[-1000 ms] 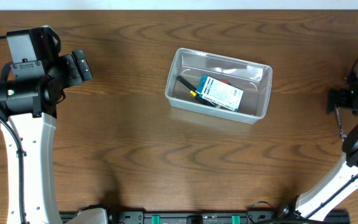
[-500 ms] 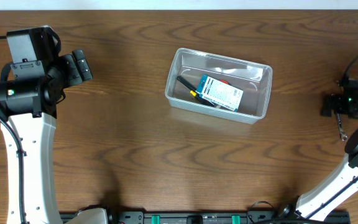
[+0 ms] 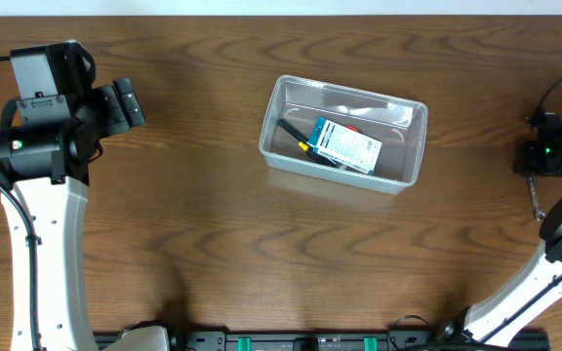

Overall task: Pack container
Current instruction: 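Lower the right gripper and grasp the silver wrench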

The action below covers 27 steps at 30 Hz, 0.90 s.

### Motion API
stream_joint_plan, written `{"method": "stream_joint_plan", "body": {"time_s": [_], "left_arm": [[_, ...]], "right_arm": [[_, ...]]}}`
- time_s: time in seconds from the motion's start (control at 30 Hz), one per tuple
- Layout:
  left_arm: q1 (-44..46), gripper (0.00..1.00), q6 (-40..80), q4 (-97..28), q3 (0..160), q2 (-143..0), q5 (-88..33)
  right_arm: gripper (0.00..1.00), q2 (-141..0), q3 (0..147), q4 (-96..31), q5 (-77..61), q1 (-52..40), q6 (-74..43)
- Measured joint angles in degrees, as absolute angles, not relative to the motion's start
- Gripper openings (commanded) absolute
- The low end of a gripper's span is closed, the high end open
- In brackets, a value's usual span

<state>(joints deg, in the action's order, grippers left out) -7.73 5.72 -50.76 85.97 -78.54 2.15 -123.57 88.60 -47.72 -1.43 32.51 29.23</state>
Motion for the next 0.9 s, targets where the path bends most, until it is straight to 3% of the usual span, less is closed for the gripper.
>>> {"method": "stream_joint_plan", "body": {"time_s": [0.57, 0.9], "left_arm": [[-7.7, 0.98, 5.7, -50.8, 86.0, -78.5, 2.2], [-7.7, 0.98, 5.7, -50.8, 86.0, -78.5, 2.2]], "right_arm": [[0.04, -123.6, 88.5, -48.3, -1.0, 32.5, 28.4], [0.01, -123.6, 88.6, -47.7, -0.3, 32.1, 26.3]]}}
